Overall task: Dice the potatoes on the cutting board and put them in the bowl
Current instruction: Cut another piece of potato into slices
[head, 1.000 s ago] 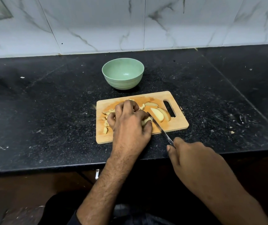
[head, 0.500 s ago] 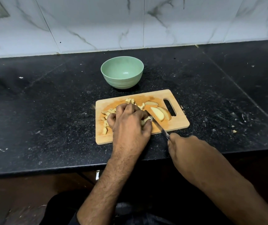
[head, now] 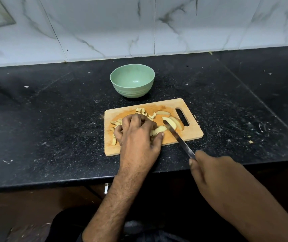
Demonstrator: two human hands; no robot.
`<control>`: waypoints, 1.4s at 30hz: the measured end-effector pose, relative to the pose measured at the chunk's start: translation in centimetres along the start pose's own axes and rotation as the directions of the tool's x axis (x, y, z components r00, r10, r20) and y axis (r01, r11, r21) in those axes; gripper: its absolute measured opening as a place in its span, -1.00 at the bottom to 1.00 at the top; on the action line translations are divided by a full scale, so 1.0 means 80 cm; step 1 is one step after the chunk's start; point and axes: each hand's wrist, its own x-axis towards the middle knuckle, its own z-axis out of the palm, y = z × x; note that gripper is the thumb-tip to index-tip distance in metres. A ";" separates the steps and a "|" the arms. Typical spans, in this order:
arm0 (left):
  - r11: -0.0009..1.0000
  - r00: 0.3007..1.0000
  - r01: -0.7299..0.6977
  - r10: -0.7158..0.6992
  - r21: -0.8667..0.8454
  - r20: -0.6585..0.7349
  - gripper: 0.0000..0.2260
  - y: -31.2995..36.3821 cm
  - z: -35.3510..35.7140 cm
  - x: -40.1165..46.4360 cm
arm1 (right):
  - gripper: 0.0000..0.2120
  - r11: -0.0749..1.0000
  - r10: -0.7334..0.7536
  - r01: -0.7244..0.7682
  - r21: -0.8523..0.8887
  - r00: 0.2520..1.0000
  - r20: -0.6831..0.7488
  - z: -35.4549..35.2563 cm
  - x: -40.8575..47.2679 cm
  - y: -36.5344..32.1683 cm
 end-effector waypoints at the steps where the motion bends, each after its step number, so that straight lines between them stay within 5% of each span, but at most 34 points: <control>1: 1.000 1.000 0.004 -0.004 0.003 0.003 -0.74 -0.001 -0.001 -0.001 | -0.70 1.000 -0.014 0.014 -0.002 1.000 -0.017 0.000 0.002 -0.002; 18: 0.992 0.996 0.080 -0.077 -0.098 0.033 -0.89 -0.002 -0.002 0.007 | -0.90 0.993 -0.065 0.070 -0.090 0.996 0.059 0.021 0.039 -0.022; 25: 0.991 0.996 0.090 -0.088 -0.101 0.030 -0.88 -0.002 -0.005 0.007 | -0.77 0.998 -0.049 0.053 -0.035 0.991 0.122 0.011 0.009 0.000; 42: 0.986 0.990 0.131 -0.126 -0.102 0.059 -0.84 -0.007 -0.011 -0.002 | -0.73 0.997 -0.080 0.080 0.000 0.997 0.003 0.012 0.004 -0.021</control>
